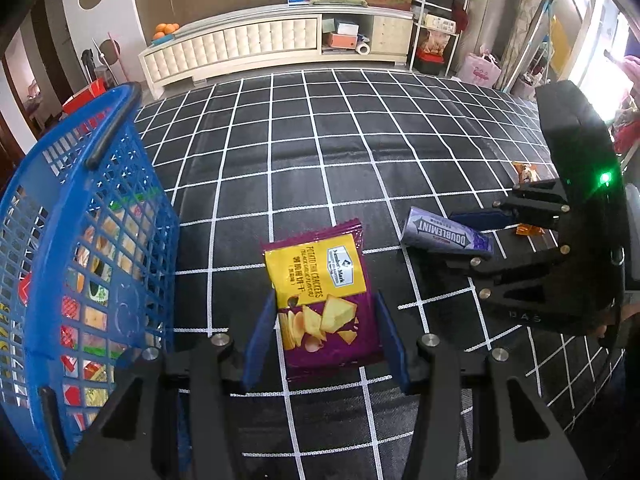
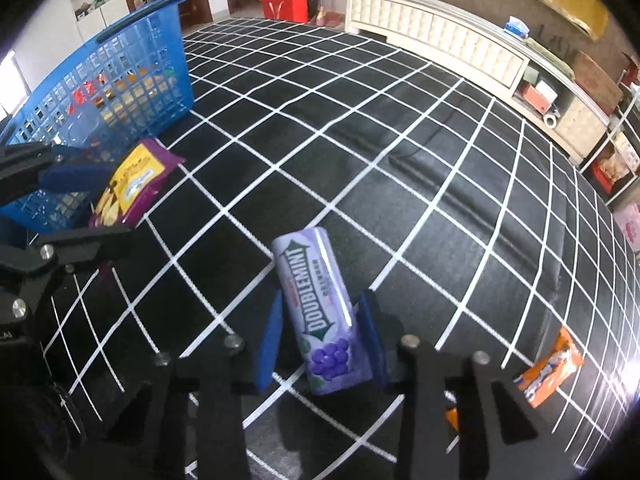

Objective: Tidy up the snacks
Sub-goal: 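Grasp the yellow-purple chips bag with the left tool while the right grasps the purple gum box, then carry the chips bag and gum box over the blue basket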

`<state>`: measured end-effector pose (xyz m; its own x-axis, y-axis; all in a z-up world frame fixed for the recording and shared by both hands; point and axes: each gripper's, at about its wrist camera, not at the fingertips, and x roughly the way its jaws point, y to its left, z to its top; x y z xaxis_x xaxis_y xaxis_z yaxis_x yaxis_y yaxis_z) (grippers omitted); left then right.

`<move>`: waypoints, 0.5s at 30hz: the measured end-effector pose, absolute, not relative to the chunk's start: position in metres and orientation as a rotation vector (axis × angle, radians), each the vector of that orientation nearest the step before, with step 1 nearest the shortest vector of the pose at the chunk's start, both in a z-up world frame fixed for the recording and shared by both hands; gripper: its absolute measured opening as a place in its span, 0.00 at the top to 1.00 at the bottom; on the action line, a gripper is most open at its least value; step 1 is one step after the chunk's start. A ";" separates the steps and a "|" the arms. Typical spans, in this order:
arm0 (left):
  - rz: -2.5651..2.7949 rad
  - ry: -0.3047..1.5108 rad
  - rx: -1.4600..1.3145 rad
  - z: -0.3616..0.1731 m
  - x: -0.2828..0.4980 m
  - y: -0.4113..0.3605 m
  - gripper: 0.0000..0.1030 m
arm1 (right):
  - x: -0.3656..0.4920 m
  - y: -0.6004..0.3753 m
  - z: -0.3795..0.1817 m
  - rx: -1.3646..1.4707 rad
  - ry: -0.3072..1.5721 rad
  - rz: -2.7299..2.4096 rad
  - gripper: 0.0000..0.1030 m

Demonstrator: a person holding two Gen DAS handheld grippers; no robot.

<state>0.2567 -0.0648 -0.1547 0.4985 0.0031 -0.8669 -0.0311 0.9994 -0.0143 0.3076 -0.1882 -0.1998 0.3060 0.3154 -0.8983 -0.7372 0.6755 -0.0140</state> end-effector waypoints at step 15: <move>-0.049 0.966 -0.061 -0.111 0.222 -0.058 0.54 | 0.266 -0.200 -0.144 -0.219 1.043 0.591 0.64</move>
<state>0.2221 -0.0578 -0.1109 0.5674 -0.0692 -0.8205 0.0148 0.9972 -0.0739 0.2658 -0.2004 -0.1444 0.3657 0.3545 -0.8606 -0.5561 0.8247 0.1033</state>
